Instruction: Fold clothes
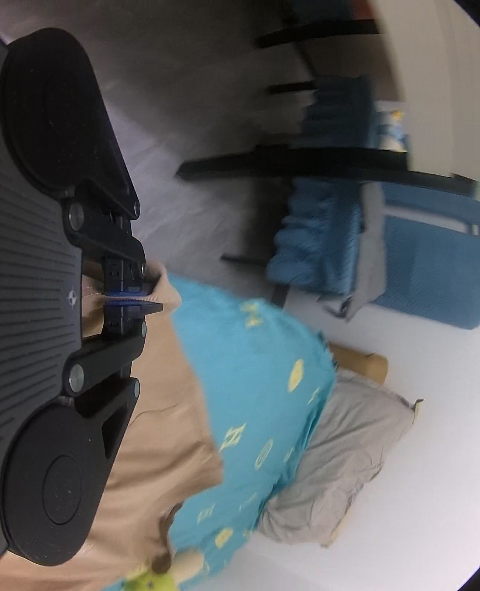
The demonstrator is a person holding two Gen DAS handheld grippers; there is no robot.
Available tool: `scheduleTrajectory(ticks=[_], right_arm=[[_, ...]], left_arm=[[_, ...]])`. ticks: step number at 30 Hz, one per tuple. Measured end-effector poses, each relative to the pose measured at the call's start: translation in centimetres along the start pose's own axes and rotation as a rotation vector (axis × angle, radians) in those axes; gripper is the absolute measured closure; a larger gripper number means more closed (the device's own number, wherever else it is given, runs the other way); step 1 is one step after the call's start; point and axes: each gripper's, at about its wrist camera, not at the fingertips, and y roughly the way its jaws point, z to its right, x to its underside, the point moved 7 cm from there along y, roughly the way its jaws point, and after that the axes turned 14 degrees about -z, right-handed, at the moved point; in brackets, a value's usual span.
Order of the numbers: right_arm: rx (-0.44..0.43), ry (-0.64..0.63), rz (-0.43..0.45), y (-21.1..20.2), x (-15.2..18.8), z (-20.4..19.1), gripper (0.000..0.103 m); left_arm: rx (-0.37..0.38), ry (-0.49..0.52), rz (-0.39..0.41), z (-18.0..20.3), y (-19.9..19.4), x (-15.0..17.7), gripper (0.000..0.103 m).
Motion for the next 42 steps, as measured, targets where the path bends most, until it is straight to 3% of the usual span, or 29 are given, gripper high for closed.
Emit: scheduleTrajectory(ticks=[6, 9, 13, 16, 19, 23, 26, 29, 32, 34, 36, 37, 39, 40, 42], right_arm=[[0.036, -0.003, 0.005, 0.7, -0.3, 0.5, 0.013], [0.061, -0.011, -0.008, 1.6, -0.5, 0.8, 0.013], [0.098, -0.046, -0.016, 2.7, -0.5, 0.7, 0.013], [0.090, -0.058, -0.027, 3.0, -0.5, 0.5, 0.013], [0.067, -0.065, -0.028, 2.7, -0.6, 0.2, 0.013], [0.044, -0.077, -0.008, 1.3, -0.4, -0.1, 0.013], [0.036, -0.073, 0.002, -0.1, 0.1, -0.1, 0.013], [0.029, -0.068, 0.012, -1.4, 0.5, -0.2, 0.013], [0.021, -0.064, 0.022, -2.8, 1.0, -0.2, 0.013], [0.016, -0.061, 0.029, -3.7, 1.3, -0.2, 0.013], [0.020, -0.061, 0.025, -3.9, 1.7, -0.2, 0.013], [0.026, -0.062, 0.017, -3.8, 1.9, -0.1, 0.013], [0.039, -0.064, 0.002, -3.4, 2.3, 0.0, 0.013], [0.045, -0.065, -0.006, -3.2, 2.5, 0.0, 0.013], [0.058, -0.067, -0.017, -2.8, 2.8, 0.2, 0.013]], left_arm=[[-0.293, -0.064, 0.031, -2.0, 2.2, -7.2, 0.101], [-0.339, -0.079, -0.020, -2.1, 4.9, -7.8, 0.099], [-0.258, -0.084, -0.098, -2.5, 6.5, -4.9, 0.068], [-0.119, -0.097, -0.170, -2.9, 4.5, -1.4, 0.061], [0.023, -0.046, -0.274, -2.9, 0.2, 3.6, 0.045], [0.153, -0.033, -0.444, -2.9, -7.3, 13.1, 0.036], [0.183, -0.045, -0.581, -3.3, -11.7, 20.3, 0.042], [0.201, -0.068, -0.626, -3.5, -14.9, 25.0, 0.042], [0.176, 0.002, -0.599, -2.8, -16.5, 26.3, 0.042], [0.200, 0.011, -0.611, -2.0, -16.9, 26.8, 0.042], [0.161, 0.066, -0.594, -1.1, -17.1, 27.1, 0.043], [0.141, 0.084, -0.588, -0.8, -17.4, 27.4, 0.048], [0.141, 0.104, -0.593, -0.2, -18.0, 28.1, 0.075], [0.149, 0.103, -0.609, 0.0, -18.2, 28.3, 0.097], [0.164, 0.105, -0.624, 0.0, -18.9, 28.1, 0.102]])
